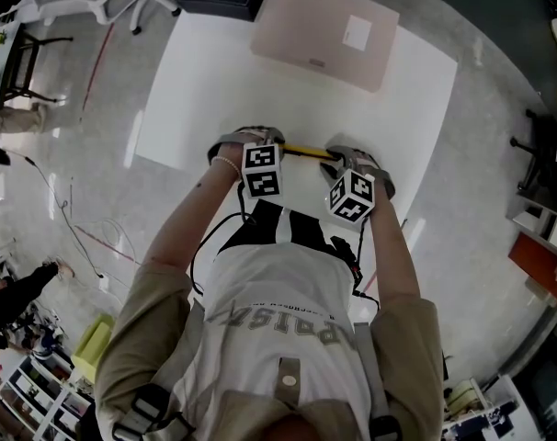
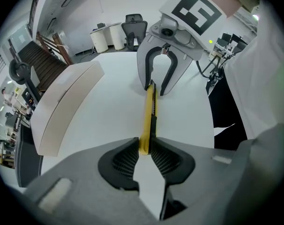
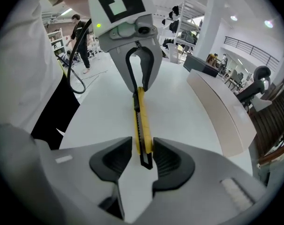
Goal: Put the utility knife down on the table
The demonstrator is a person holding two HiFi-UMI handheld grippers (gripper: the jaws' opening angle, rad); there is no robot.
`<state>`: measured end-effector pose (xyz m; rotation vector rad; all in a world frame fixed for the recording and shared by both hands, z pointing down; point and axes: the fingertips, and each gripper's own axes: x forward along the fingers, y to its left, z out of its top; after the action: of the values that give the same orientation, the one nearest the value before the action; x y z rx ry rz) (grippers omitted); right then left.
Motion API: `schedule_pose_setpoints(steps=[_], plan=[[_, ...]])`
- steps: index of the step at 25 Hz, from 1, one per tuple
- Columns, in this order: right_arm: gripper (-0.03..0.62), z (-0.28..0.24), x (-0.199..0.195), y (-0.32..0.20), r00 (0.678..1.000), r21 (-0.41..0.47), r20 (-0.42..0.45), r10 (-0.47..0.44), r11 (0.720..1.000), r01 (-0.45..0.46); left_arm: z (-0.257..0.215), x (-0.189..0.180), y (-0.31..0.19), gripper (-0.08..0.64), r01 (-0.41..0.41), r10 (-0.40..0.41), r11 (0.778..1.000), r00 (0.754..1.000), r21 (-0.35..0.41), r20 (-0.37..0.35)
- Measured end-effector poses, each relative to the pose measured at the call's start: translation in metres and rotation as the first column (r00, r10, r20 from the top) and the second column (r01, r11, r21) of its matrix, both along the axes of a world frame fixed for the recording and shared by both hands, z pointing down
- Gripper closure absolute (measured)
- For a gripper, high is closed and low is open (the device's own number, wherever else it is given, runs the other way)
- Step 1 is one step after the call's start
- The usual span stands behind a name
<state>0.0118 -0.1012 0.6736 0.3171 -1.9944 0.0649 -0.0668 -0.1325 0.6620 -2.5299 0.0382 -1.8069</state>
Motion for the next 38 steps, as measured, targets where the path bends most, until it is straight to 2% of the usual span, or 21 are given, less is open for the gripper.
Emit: schedule_pose_setpoints(steps=[6,11,14,19,24,27,29,31,38], plan=[[0.453,0.0003,-0.0017,-0.0022,0.992,0.089,-0.072,-0.106,0.990,0.112,0.0001,0.0003,-0.0011,0.468,-0.001,0.001,1.000,1.000,-0.030,0.009],[0.453,0.0052,-0.0030,-0.0014,0.979,0.105,-0.121,-0.164,0.979,0.177,0.0012,0.0003,-0.0016,0.468,0.009,-0.008,0.998,1.000,-0.060,0.013],[0.471,0.0064,-0.0030,-0.0039,0.979,0.106,-0.118,-0.166,0.978,0.179,0.0012,0.0002,-0.0024,0.466,0.013,-0.012,0.998,1.000,-0.068,0.014],[0.474,0.0068,-0.0031,-0.0045,0.983,0.017,-0.088,-0.161,0.986,0.163,0.0016,0.0006,-0.0036,0.463,0.019,-0.019,0.997,1.000,-0.071,0.006],[0.474,0.0059,-0.0032,-0.0048,0.985,-0.084,-0.063,-0.160,0.984,0.154,-0.0012,0.0006,-0.0059,0.462,0.033,-0.034,0.999,0.999,-0.029,-0.028],[0.474,0.0049,-0.0039,-0.0048,0.987,-0.137,-0.044,-0.157,0.979,0.150,-0.0015,0.0004,-0.0048,0.458,0.018,-0.017,1.000,0.999,0.012,-0.037],[0.474,0.0053,-0.0048,-0.0055,0.987,-0.166,-0.035,-0.154,0.975,0.146,0.0016,0.0001,-0.0004,0.392,-0.001,0.002,1.000,0.999,0.017,-0.039],[0.474,0.0055,-0.0053,-0.0059,0.988,-0.196,-0.027,-0.151,0.970,0.143,0.0037,0.0000,0.0025,0.379,-0.011,0.012,1.000,0.999,0.028,-0.043],[0.474,0.0035,-0.0048,-0.0074,0.991,-0.311,-0.001,-0.137,0.941,0.130,0.0073,0.0016,-0.0010,0.379,-0.002,0.010,0.993,0.998,0.117,-0.067]])
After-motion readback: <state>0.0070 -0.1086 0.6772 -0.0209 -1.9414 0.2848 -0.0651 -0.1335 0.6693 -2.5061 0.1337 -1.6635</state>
